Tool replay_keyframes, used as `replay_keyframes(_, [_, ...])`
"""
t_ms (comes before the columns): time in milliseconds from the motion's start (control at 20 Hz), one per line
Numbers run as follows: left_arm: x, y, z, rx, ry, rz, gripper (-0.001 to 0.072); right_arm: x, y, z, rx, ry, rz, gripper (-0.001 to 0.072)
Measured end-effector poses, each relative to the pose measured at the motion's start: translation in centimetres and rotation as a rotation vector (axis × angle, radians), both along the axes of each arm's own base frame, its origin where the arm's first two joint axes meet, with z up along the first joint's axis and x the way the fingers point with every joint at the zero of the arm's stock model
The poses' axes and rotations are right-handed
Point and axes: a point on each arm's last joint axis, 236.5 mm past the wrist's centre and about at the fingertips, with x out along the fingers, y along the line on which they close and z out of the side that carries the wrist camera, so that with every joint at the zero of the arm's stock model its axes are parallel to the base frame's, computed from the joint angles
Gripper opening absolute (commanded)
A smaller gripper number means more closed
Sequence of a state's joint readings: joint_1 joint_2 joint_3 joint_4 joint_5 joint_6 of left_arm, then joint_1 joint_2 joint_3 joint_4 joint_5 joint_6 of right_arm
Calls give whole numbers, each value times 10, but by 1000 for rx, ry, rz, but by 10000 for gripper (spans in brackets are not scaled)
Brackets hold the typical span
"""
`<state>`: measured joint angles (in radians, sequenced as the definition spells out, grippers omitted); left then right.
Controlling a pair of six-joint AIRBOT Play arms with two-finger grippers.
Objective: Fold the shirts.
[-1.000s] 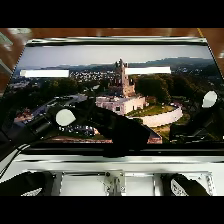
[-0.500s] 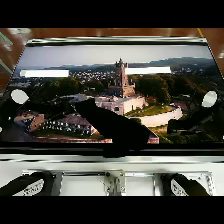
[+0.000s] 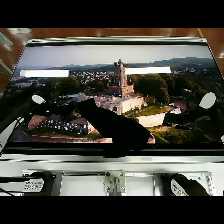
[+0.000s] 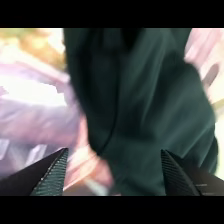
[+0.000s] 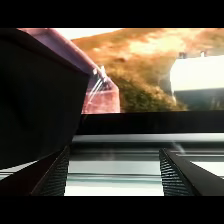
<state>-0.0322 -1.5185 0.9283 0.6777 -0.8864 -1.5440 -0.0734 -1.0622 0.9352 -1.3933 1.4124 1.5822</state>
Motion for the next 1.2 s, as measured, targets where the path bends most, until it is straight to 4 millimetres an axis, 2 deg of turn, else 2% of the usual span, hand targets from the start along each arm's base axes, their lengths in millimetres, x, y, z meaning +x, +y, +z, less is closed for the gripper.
replay_keyframes(50, [8, -2, -3, -18, -6, 27, 444, -3, 1, -6, 4, 12, -8, 674])
replay_keyframes(100, [15, -4, -5, -30, -13, 45, 302, -8, 3, -12, 12, 31, -16, 674])
replay_keyframes(150, [22, -5, -5, -41, -21, 57, 121, -14, 6, -19, 26, 52, -24, 674])
replay_keyframes(200, [28, -6, -4, -47, -35, 65, 47, -19, 11, -27, 47, 68, -35, 674])
replay_keyframes(350, [42, -11, 7, -56, -100, 30, 46, -35, 35, -54, 148, 109, -88, 674])
replay_keyframes(550, [46, -19, 23, -70, -165, -57, 46, -39, 62, -84, 271, 93, -211, 674])
replay_keyframes(850, [38, -28, 44, -91, -222, -156, 47, -35, 74, -110, 344, 47, -365, 672])
replay_keyframes(900, [38, -29, 47, -93, -230, -166, 47, -35, 75, -113, 350, 47, -379, 652])
replay_keyframes(950, [36, -31, 50, -99, -235, -176, 46, -34, 80, -115, 363, 52, -389, 591])
replay_keyframes(1000, [35, -33, 53, -107, -238, -185, 47, -35, 87, -118, 380, 66, -391, 457])
replay_keyframes(1050, [34, -34, 55, -117, -240, -188, 46, -34, 93, -123, 385, 70, -381, 173])
replay_keyframes(1100, [33, -36, 58, -129, -238, -194, 46, -34, 98, -128, 384, 72, -364, 71])
replay_keyframes(1200, [31, -39, 66, -146, -248, -207, 45, -24, 105, -126, 387, 38, -328, 69])
